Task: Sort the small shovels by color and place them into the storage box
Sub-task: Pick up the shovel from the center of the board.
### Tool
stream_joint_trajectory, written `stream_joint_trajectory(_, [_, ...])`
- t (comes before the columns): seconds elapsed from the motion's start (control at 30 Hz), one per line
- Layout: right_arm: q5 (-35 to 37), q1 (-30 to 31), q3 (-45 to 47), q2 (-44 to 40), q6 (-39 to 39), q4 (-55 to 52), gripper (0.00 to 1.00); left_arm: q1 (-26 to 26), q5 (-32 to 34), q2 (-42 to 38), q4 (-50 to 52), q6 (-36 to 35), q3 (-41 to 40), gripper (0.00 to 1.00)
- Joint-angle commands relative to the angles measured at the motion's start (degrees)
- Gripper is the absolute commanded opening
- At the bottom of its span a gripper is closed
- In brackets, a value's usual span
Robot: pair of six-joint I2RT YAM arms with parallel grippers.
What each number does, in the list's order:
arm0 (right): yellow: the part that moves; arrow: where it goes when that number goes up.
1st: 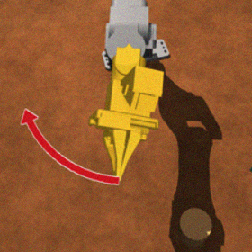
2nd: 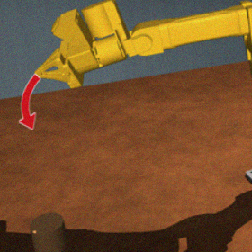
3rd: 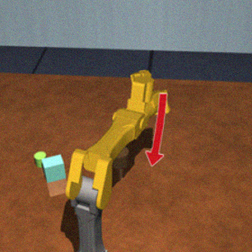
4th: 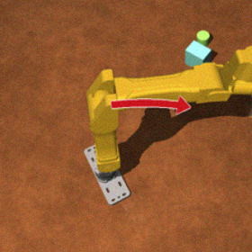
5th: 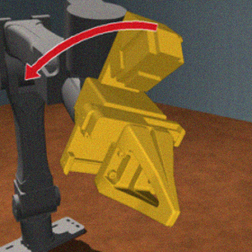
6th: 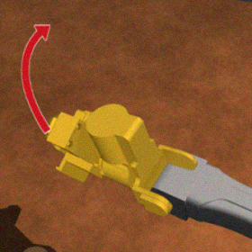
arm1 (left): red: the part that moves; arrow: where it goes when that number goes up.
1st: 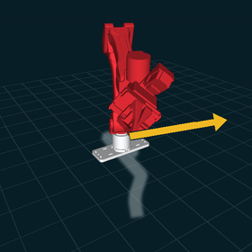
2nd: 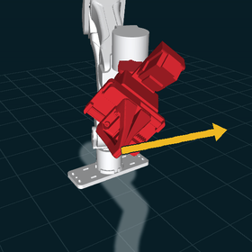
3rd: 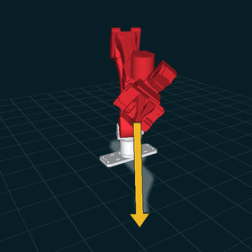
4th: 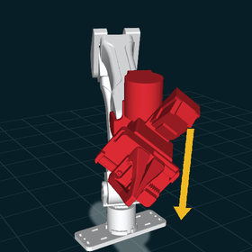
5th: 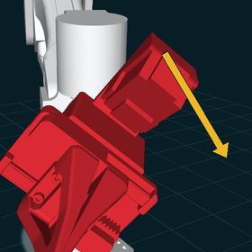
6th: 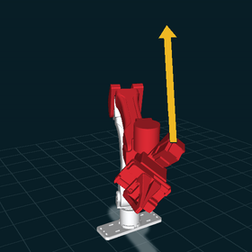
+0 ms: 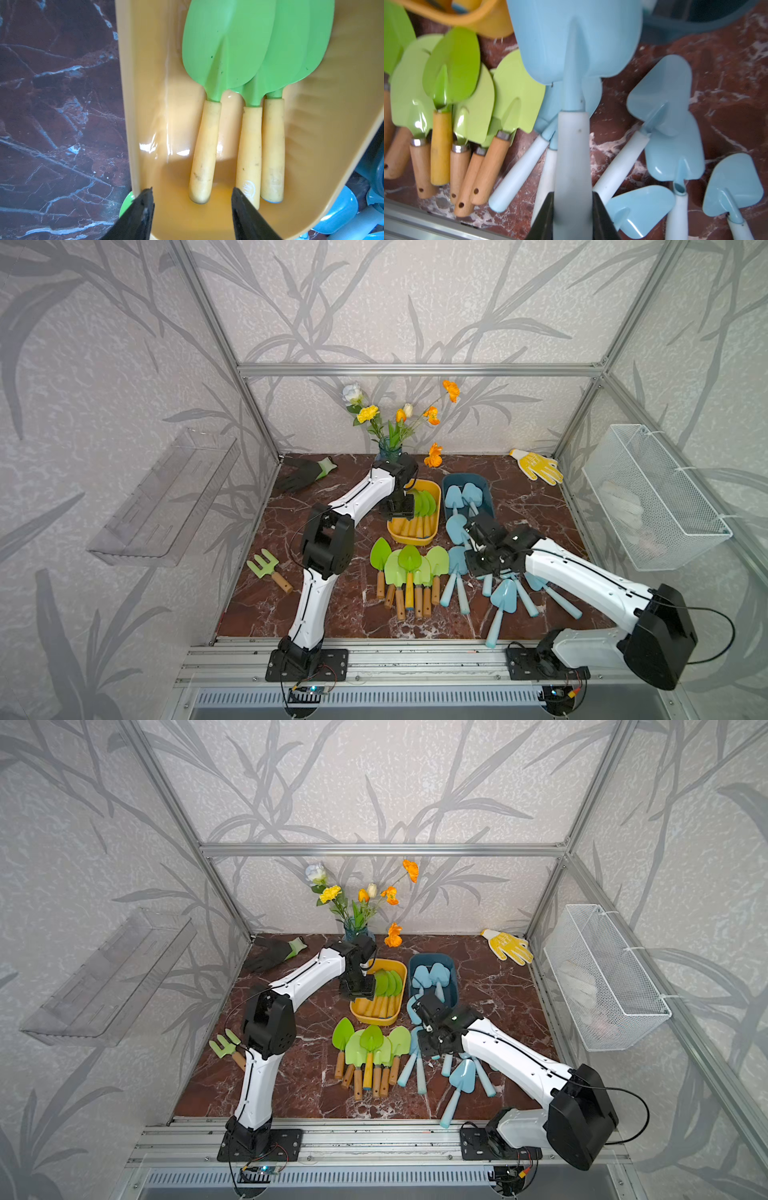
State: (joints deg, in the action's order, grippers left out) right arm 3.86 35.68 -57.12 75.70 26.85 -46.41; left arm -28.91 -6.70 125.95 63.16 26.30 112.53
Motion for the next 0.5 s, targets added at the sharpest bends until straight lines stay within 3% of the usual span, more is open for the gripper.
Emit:
stream_joint_trajectory(0.0, [-3.74,-7.96,-5.38,1.00,-4.25,5.81,0.14,0.23,1.92,-4.50,0.05,0.84,-2.37,0.61])
stream_joint_trajectory(0.23, [-10.75,-19.10,-21.19,17.49,-8.54,5.56,0.14,1.02,5.87,-12.64,-1.99,2.30,-13.00,0.61])
stream_joint_trajectory(0.47, [-15.66,-21.09,-29.85,32.00,-8.78,6.39,0.14,1.66,8.17,-23.41,-3.55,3.71,-25.83,0.65])
